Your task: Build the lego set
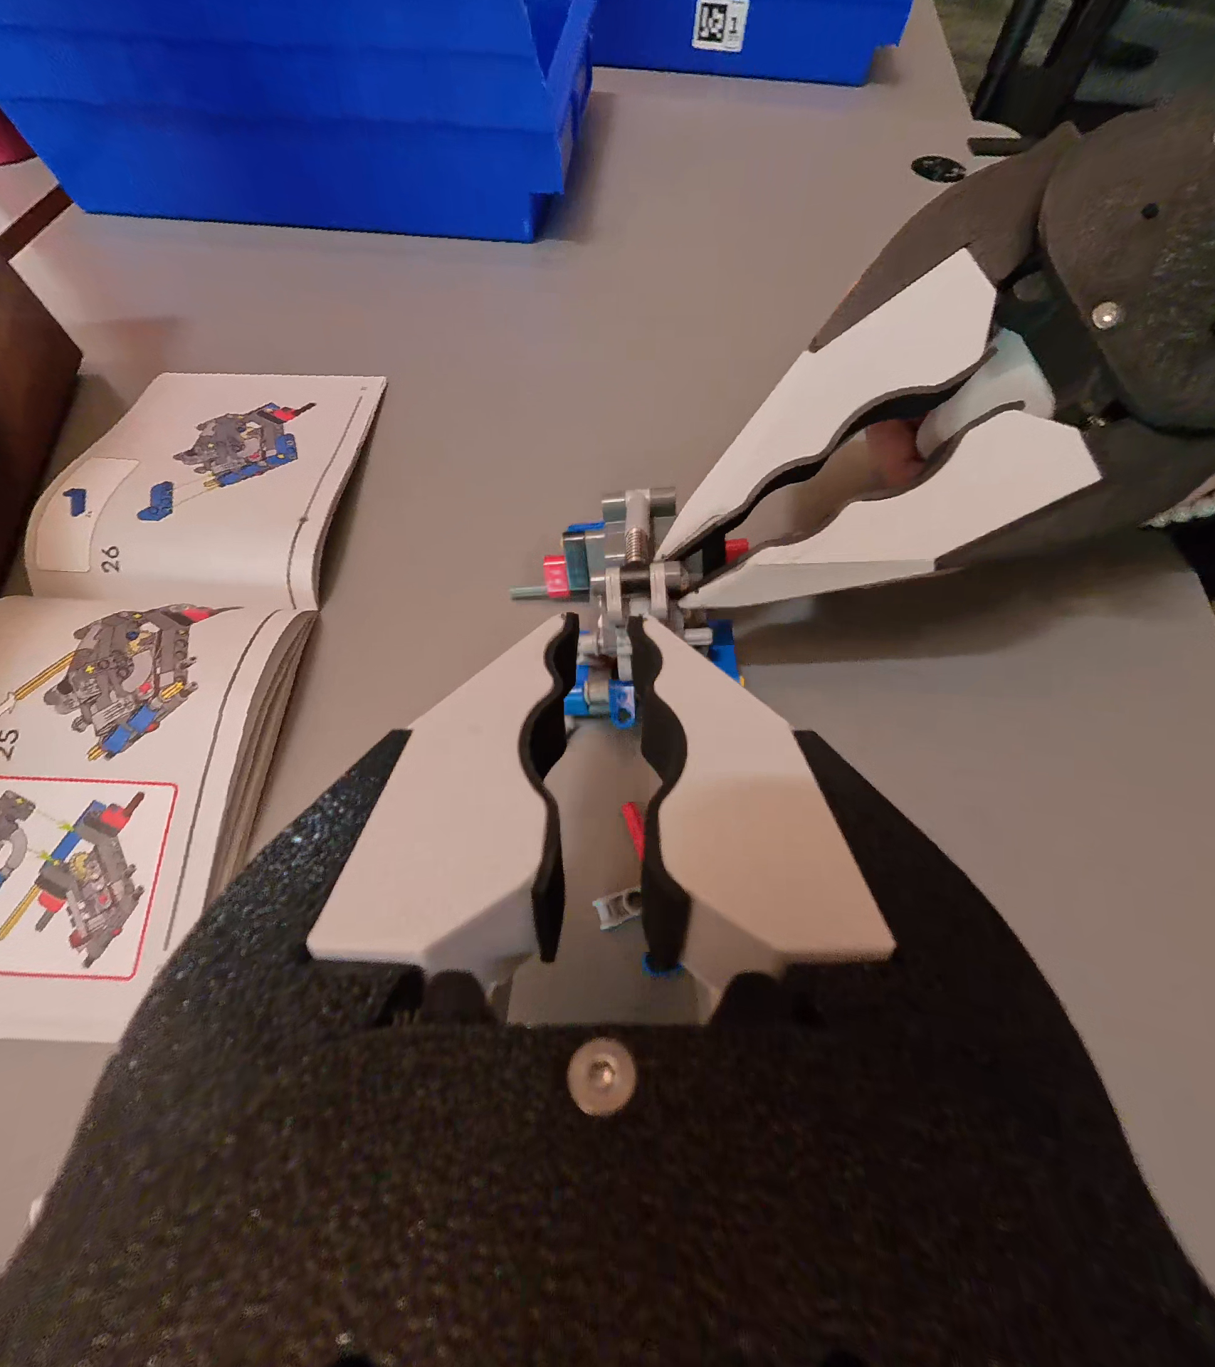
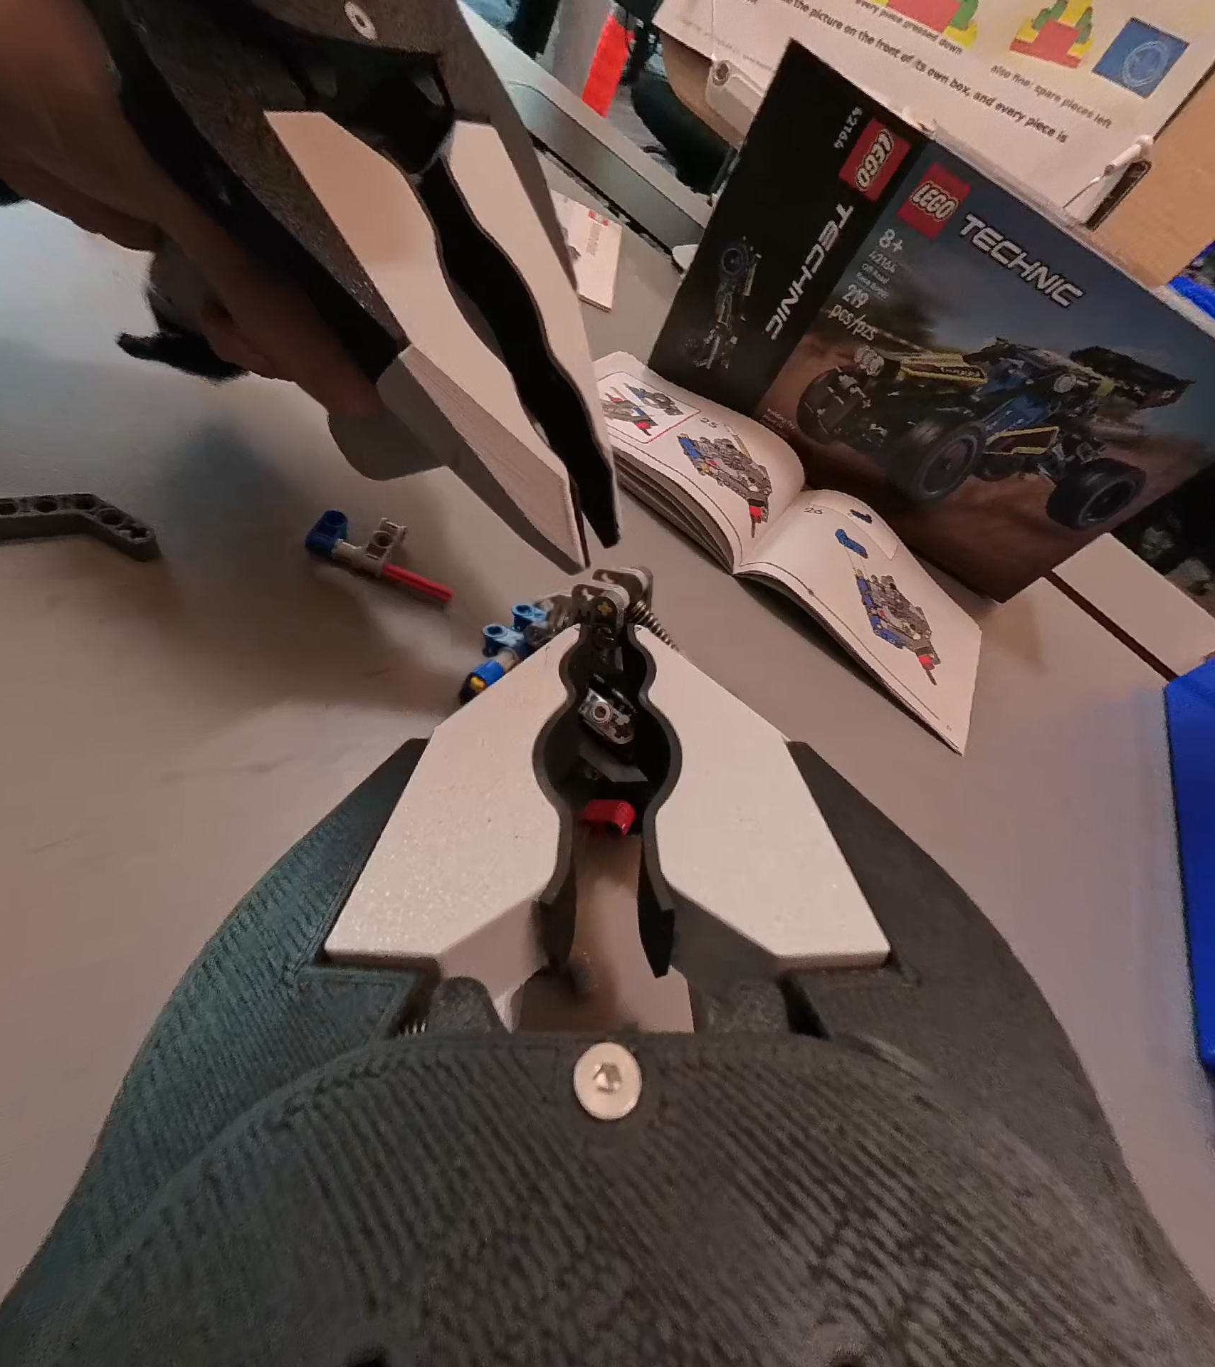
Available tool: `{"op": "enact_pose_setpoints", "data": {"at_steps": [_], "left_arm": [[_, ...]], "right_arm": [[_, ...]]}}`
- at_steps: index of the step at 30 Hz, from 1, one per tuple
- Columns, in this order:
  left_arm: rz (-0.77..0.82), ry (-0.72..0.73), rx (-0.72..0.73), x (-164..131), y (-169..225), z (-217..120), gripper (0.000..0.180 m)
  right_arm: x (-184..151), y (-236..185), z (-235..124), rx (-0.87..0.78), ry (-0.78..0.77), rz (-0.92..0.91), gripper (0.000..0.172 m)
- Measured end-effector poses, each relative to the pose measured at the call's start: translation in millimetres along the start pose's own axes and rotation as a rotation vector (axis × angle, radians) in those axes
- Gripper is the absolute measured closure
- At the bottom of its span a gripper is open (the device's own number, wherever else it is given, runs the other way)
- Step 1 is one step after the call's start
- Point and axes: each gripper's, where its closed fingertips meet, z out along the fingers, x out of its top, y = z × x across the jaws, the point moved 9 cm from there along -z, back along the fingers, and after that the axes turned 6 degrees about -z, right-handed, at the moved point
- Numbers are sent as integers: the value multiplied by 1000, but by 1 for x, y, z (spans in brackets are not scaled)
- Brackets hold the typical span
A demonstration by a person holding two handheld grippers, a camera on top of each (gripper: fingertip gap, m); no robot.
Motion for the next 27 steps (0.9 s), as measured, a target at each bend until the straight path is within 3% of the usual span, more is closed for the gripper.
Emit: {"op": "enact_pose_setpoints", "data": {"at_steps": [5, 11, 27], "left_arm": [[53, -21, -17, -1, 8, 0, 173], [97, -8, 37, 2, 18, 4, 173], [151, 17, 57, 1, 22, 11, 178]], "right_arm": [[-1, 3, -10, 118, -19, -8, 166], [-6, 7, -12, 138, 11, 70, 166], [-8, 6, -11, 153, 20, 46, 167]]}}
